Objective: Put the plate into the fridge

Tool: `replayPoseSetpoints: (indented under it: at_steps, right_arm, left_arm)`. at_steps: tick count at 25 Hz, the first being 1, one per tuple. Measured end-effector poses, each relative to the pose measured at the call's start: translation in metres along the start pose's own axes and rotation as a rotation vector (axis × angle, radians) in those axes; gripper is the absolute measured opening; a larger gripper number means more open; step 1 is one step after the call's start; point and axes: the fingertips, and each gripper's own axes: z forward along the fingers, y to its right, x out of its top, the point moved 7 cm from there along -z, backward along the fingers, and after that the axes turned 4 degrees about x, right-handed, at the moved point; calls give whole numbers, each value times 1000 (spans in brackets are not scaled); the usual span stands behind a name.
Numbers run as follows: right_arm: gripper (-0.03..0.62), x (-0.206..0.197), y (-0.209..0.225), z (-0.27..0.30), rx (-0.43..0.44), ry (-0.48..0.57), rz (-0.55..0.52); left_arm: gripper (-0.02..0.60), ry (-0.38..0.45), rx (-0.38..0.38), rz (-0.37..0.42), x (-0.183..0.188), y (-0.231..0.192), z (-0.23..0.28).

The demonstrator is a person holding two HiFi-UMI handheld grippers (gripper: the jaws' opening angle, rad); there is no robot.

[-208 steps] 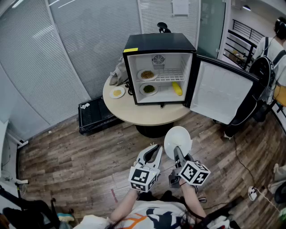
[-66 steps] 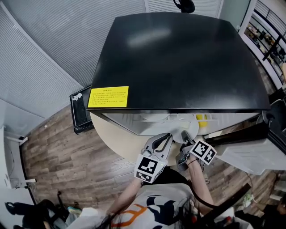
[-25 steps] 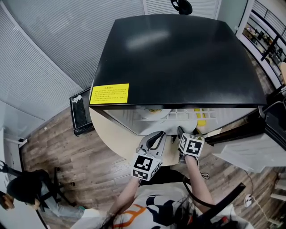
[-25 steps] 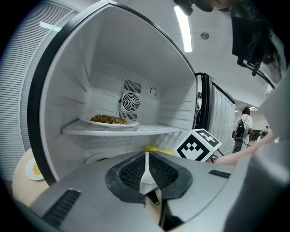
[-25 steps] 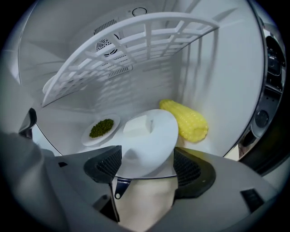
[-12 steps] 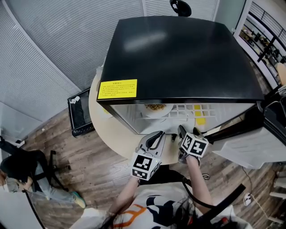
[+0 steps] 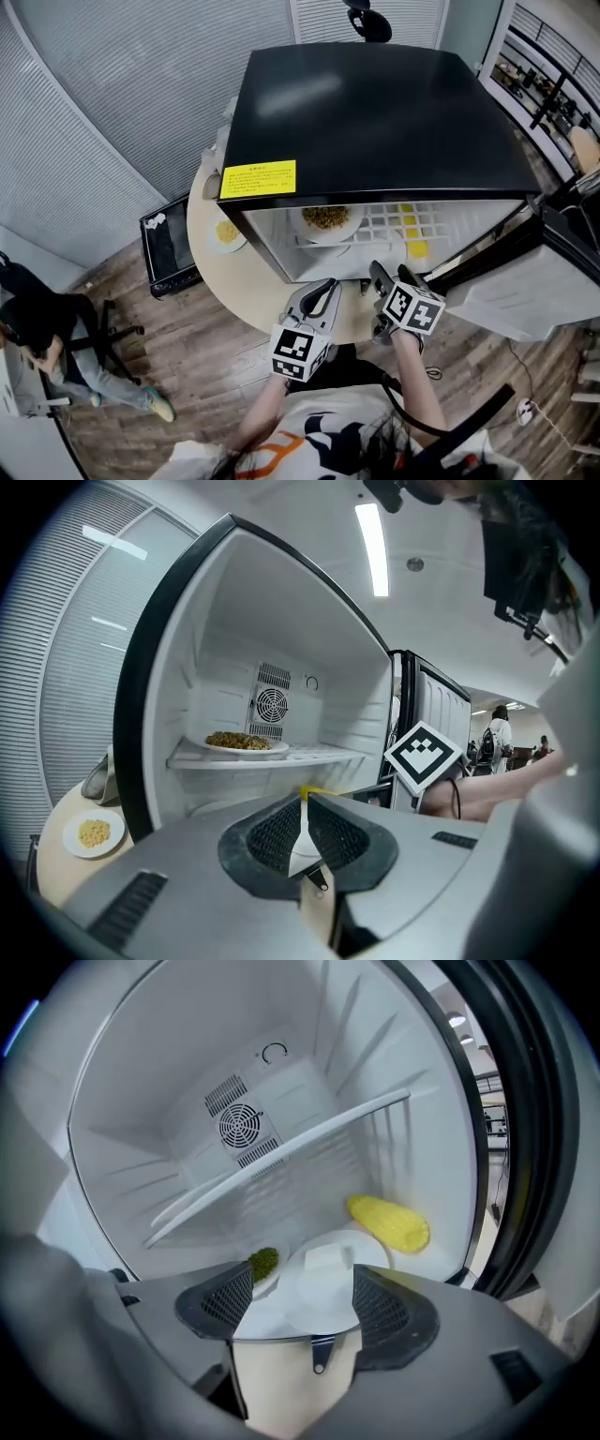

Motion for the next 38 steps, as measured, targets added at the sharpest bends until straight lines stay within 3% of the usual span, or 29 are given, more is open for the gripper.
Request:
replayPoseSetpoints:
  at_steps: [3,6,8,11,16,26,38]
  right_arm:
    - [339,-3,-13,-4,75,15,55]
    - [326,-3,-21,-19,87,48,83]
    - [275,-4,-28,-30,86,80,102]
    - [150,-14,-35,-42,103,94,114]
    - [93,-25,-49,-67,112,123,114]
    - [46,-55,-66,-114,83,146,93]
    - [35,-78,-67,-140,65,111,81]
  left_arm:
    - [32,2,0,4,0,-2,-8]
    - [32,6,-12,7,-1,1,-14]
    - [32,11,-20,14,-1,1,-19]
    - [32,19,-31,23,0,2,-28]
    - [32,31,-57,33,-2,8,-43]
    - [32,46,-102,29,-10,24,-69]
    - [32,42,-126,15,-15,42,-78]
